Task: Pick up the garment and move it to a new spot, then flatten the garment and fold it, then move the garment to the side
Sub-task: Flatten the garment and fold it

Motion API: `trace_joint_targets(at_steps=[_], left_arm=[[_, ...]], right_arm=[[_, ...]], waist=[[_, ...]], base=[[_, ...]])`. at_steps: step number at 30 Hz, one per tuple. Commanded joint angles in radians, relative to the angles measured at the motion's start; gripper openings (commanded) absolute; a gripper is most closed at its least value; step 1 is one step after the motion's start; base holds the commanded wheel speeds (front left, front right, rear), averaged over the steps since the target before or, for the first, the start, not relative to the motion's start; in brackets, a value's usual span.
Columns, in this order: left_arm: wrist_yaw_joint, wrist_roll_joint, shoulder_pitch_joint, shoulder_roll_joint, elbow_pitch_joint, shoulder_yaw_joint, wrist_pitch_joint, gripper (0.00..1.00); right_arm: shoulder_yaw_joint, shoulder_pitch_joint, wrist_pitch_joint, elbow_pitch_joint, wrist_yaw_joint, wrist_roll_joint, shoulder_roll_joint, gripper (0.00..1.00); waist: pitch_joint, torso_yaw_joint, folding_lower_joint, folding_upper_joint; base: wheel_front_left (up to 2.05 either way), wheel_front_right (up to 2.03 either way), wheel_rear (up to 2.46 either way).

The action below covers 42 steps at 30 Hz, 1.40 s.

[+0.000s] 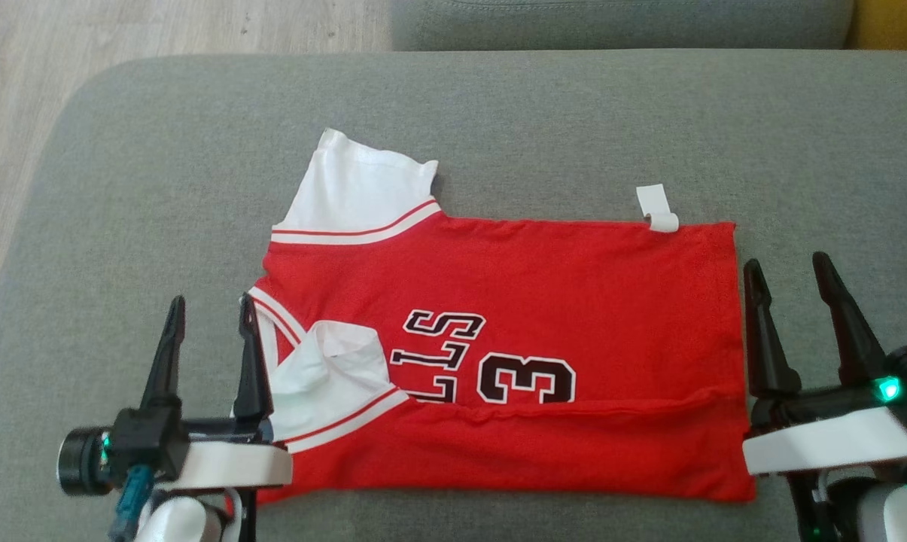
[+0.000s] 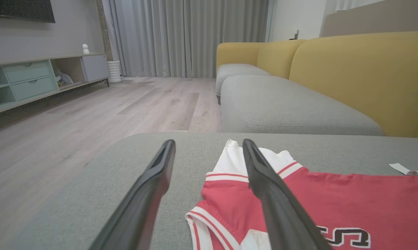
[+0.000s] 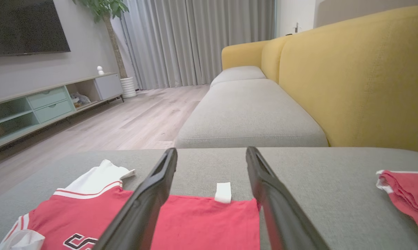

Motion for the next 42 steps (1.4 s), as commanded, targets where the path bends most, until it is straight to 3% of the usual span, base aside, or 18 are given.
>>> trace_joint_targets(at_steps=[1, 15, 19, 32, 42], left_arm=[[-0.002, 0.010, -0.044, 0.024, -0.030, 0.028, -0.011, 1.00], [-0.041, -0.009, -0.177, 0.042, 0.023, 0.013, 0.087, 1.00], [-0.090, -0.036, -0.304, 0.051, 0.067, 0.019, 0.137, 1.00], [-0.325, -0.142, -0.762, 0.103, 0.375, -0.019, 0.464, 1.00], [-0.388, -0.226, -0.873, 0.101, 0.593, -0.031, 0.638, 1.00]], right_arm=[[0.028, -0.027, -0.008, -0.044, -0.001, -0.005, -0.009, 1.00], [0.013, -0.048, 0.031, -0.080, -0.001, 0.032, -0.009, 1.00], [0.015, -0.078, 0.041, -0.084, -0.001, 0.038, -0.009, 1.00], [0.058, -0.181, 0.012, -0.018, -0.001, 0.085, -0.009, 1.00], [0.067, -0.212, 0.005, 0.053, -0.001, 0.112, -0.009, 1.00]], waist=[[-0.001, -0.001, -0.0001, 0.0000], [0.064, -0.007, -0.0001, 0.0000], [0.125, -0.016, -0.0001, 0.0000], [0.298, -0.107, -0.0001, 0.0000], [0.330, -0.142, -0.0001, 0.0000]], base=[[0.00, 0.00, 0.00], [0.00, 0.00, 0.00], [0.00, 0.00, 0.00], [0.00, 0.00, 0.00], [0.00, 0.00, 0.00]])
